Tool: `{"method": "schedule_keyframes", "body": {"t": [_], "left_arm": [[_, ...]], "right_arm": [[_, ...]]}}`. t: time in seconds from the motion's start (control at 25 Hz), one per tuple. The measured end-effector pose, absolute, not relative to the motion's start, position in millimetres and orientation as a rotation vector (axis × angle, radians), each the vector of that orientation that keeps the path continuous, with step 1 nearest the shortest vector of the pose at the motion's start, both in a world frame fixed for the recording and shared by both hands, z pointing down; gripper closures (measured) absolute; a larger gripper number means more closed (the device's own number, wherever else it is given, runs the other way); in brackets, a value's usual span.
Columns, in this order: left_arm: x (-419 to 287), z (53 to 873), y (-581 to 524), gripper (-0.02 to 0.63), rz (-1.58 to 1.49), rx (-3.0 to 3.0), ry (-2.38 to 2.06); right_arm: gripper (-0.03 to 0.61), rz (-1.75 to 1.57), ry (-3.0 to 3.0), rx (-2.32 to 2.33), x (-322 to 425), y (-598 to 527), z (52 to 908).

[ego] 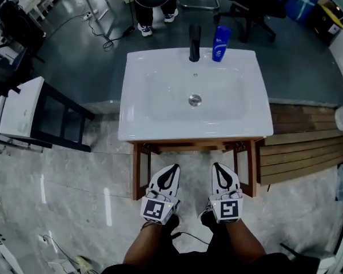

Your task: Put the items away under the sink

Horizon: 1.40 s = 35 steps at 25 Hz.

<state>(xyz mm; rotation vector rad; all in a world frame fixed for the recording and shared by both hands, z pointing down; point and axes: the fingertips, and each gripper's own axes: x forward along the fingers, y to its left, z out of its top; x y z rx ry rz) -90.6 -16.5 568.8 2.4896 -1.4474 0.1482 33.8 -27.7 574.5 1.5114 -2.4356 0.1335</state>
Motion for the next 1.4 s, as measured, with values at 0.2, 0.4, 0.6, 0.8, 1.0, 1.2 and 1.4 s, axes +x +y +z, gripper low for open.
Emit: {"method": "schedule_keyframes", "body": {"t": [0.2,0.4,0.6,0.8,1.0,1.2,1.4], "left_arm": [[-82.8,452.1,-15.3,0.592,0.176,2.520,-1.509],[-73.2,403.0,-24.2,0.592,0.203,2.517,-1.599],[-54.3,369.7,-30.1,0.592,0.155,2.515,-1.641],[-36.4,352.3,-41.5,0.592,0.134,2.529,-1.644],[-32.3,352.0,-61.1,0.592,0.135,2.528,-1.640],[-50.3,340.4,-94.0,0.592,0.076,2.553,-1.687],[-76.2,326.8,-152.4,0.592,0.034,2.590,-1.695]], "right_arm": [[0.558,0.127,-2.405,1.515,49.2,-11.6,466.3],[0.558,0.083,-2.465,1.558,69.0,-28.9,416.9],[0.558,-0.004,-2.510,1.531,85.3,-41.5,389.0],[0.558,-0.016,-2.563,1.572,96.4,-55.8,367.1],[0.558,0.020,-2.580,1.597,100.1,-83.8,360.8],[0.558,-0.045,-2.568,1.674,97.4,-126.9,343.8],[0.558,-0.036,-2.552,1.698,81.0,-177.2,337.2]]}}
